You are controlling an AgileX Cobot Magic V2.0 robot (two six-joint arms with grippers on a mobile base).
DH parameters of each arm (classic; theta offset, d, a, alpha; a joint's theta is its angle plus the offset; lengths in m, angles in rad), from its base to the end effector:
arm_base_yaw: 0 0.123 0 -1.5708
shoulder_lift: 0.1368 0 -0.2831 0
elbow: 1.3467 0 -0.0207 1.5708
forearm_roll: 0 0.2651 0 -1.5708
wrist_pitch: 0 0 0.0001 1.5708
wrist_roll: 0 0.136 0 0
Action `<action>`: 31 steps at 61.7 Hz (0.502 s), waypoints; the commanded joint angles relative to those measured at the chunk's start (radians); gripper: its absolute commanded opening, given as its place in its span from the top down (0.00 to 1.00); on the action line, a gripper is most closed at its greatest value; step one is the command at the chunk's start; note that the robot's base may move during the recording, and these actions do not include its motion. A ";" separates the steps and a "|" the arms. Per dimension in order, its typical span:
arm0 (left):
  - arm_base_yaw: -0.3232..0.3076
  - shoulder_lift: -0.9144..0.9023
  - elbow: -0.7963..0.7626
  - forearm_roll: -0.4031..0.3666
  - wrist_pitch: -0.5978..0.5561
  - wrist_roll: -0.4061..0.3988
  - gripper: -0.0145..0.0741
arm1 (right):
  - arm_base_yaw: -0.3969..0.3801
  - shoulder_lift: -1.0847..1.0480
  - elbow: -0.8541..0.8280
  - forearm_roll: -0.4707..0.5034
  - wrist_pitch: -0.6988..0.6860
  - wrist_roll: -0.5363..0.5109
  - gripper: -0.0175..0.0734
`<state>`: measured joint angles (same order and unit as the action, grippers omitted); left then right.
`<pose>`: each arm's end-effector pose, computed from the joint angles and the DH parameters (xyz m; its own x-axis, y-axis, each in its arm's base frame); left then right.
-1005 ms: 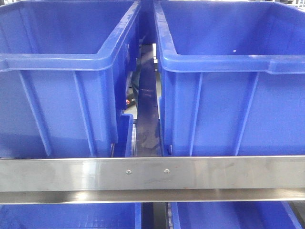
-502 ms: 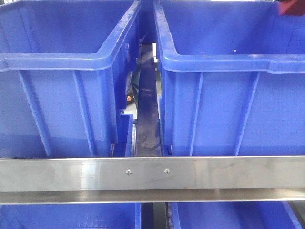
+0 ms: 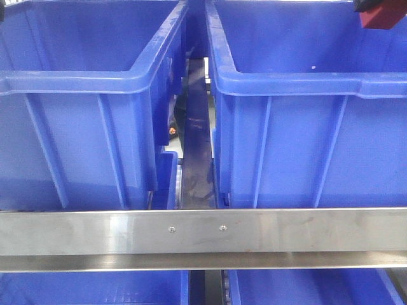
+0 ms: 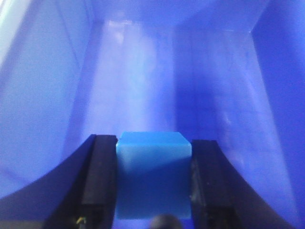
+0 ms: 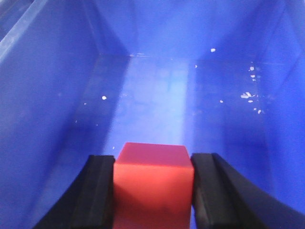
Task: Sort and place red and blue blocks on shelf
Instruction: 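Open both grippers to release the cubes inside the bins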
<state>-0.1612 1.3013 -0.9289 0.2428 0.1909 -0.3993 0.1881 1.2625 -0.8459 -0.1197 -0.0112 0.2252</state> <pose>0.3404 -0.0490 0.2872 -0.4610 -0.0870 -0.8831 0.0470 0.9914 -0.1222 0.3324 0.0634 0.2932 -0.3254 0.0453 -0.9445 -0.1548 0.9828 0.1004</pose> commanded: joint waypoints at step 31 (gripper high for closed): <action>-0.002 -0.026 -0.040 0.027 -0.095 -0.003 0.19 | -0.006 -0.025 -0.040 -0.014 -0.096 -0.005 0.30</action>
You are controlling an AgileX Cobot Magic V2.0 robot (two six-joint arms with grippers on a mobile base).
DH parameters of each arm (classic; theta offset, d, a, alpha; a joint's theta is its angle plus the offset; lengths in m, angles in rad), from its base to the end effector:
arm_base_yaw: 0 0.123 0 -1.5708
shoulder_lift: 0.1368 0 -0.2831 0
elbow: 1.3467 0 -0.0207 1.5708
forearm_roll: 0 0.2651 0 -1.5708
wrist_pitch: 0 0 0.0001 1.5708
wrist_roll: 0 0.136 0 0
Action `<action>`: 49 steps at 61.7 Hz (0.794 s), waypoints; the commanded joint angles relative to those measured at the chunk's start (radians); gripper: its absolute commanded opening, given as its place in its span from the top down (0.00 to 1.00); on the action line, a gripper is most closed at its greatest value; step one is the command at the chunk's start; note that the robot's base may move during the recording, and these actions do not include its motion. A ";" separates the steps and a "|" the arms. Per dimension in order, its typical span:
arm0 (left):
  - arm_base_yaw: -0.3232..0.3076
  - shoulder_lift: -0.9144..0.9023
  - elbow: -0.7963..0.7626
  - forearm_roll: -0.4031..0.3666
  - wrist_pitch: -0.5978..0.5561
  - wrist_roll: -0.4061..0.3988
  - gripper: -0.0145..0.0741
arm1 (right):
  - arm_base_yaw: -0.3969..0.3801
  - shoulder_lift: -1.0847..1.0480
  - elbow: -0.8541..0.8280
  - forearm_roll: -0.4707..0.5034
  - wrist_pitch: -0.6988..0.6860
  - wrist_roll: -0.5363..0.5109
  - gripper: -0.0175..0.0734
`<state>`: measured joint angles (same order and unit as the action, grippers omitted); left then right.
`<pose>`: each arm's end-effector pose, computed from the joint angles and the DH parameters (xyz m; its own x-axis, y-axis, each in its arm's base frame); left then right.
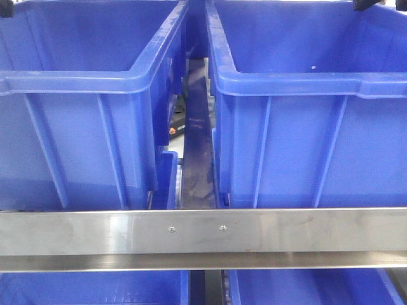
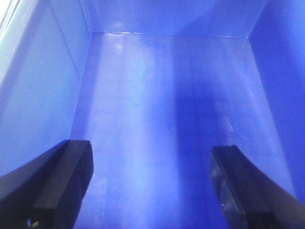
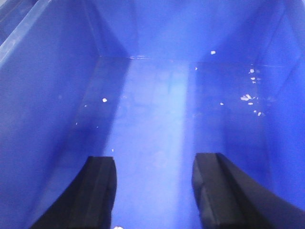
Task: Sort and place red and blue blocks on shelf
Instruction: 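Open both grippers to release the cubes inside the bins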
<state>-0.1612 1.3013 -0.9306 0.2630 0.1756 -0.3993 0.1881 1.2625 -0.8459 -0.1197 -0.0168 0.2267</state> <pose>0.3415 -0.0492 0.2898 -0.4446 -0.0691 -0.8931 0.0585 0.9927 -0.1059 0.3326 0.0636 0.2939 -0.3206 0.0477 -0.9460 -0.1555 0.9825 0.1022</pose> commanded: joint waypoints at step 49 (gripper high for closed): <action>-0.002 -0.077 -0.036 0.007 0.002 -0.003 0.68 | -0.006 -0.029 -0.039 -0.014 -0.083 -0.007 0.75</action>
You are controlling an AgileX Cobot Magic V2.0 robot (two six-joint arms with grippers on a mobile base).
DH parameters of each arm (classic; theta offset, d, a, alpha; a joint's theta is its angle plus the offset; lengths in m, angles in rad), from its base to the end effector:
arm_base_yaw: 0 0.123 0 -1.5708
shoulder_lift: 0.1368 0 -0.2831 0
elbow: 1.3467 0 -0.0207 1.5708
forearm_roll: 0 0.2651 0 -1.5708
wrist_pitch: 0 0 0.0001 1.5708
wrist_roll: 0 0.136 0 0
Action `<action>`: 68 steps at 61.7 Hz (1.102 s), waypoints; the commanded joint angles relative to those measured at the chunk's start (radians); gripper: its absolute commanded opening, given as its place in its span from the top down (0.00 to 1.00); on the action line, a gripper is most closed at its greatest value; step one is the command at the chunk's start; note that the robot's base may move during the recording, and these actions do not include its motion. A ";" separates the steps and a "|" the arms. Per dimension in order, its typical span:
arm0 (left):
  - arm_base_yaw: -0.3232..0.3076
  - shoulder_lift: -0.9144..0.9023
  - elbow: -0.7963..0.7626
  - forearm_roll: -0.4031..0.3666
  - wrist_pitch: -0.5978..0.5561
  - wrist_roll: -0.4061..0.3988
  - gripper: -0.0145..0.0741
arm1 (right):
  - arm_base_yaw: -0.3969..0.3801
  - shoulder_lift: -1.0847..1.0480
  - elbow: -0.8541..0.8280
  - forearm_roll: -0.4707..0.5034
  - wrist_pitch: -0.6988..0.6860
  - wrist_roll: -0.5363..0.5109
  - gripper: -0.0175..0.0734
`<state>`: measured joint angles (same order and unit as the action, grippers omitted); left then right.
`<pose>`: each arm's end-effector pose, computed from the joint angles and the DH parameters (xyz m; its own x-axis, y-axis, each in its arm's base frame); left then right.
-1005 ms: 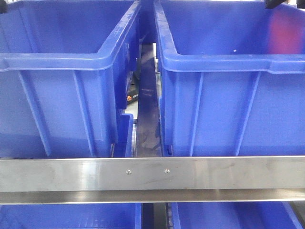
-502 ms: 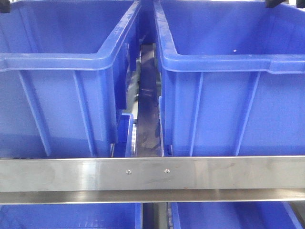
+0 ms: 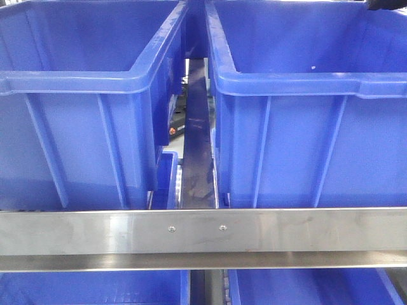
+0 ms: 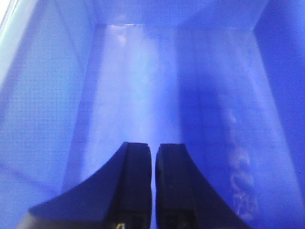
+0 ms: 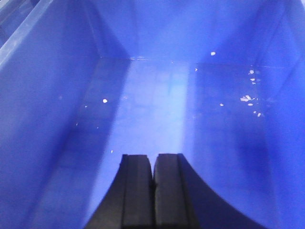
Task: Sort and place red and blue blocks on shelf
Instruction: 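Open both grippers to release the cubes inside the bins, then raise both empty grippers up out of the blue bins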
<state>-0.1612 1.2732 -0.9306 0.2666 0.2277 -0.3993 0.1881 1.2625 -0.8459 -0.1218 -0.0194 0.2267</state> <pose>0.3340 -0.0461 0.2933 -0.4622 -0.0652 -0.8844 0.0443 0.9943 -0.0965 0.3327 0.0636 0.2942 -0.3179 0.0461 -0.9470 -0.1568 0.9825 0.1004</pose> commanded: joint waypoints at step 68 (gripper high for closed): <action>-0.002 -0.567 0.452 0.006 -0.080 -0.003 0.69 | -0.005 -0.524 0.392 -0.012 -0.065 -0.007 0.75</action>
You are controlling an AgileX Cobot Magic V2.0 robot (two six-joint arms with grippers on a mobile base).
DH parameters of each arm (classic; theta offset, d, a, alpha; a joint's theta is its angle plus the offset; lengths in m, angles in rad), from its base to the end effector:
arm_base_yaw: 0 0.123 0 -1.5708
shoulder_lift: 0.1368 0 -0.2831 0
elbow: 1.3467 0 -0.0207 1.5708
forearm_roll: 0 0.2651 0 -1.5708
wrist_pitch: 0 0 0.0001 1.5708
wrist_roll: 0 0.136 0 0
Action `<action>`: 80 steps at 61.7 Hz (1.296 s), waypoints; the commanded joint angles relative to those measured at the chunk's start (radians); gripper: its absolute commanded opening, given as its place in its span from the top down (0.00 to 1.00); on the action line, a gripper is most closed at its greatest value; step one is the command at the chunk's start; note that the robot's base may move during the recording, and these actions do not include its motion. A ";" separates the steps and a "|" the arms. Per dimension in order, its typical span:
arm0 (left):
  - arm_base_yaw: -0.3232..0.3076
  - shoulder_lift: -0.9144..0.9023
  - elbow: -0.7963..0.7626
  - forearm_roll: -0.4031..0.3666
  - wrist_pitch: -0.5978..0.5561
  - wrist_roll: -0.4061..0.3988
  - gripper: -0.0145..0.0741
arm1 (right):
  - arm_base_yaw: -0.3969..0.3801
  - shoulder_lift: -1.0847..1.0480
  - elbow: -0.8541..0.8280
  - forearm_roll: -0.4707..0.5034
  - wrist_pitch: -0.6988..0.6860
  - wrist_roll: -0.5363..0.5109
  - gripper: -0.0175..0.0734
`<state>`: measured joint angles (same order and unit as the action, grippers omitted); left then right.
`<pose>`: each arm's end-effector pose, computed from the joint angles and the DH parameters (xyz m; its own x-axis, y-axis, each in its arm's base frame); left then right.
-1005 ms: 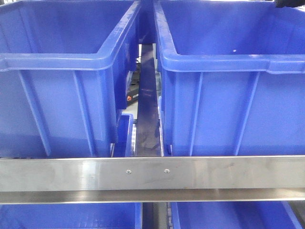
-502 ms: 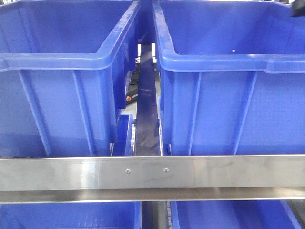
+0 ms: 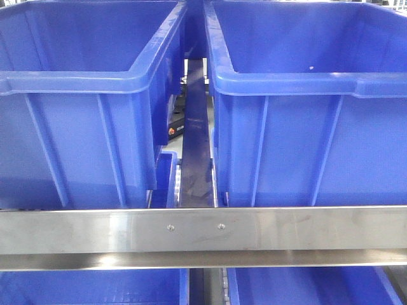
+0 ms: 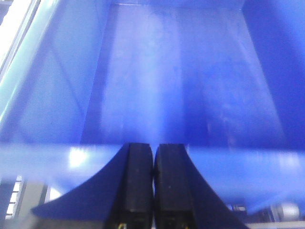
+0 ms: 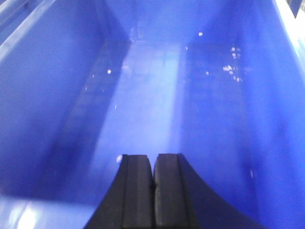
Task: Sort and place red and blue blocks on shelf
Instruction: 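Raise both empty grippers up out of the blue bins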
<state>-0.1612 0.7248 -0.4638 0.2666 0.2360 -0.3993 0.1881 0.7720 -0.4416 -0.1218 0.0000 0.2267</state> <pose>0.2039 -0.0246 0.2593 -0.3966 -0.0764 -0.9148 0.0495 0.9933 -0.1044 0.2164 0.0412 0.2697 -0.2547 0.0581 -0.9653 -0.1612 0.9817 0.1016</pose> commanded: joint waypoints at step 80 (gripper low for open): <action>-0.002 -0.027 -0.012 0.006 -0.087 -0.003 0.69 | 0.010 -0.049 -0.007 -0.012 -0.088 -0.007 0.75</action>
<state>-0.1612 0.7024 -0.4457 0.2673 0.2270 -0.3993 0.1902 0.7287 -0.4195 -0.1218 0.0000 0.2267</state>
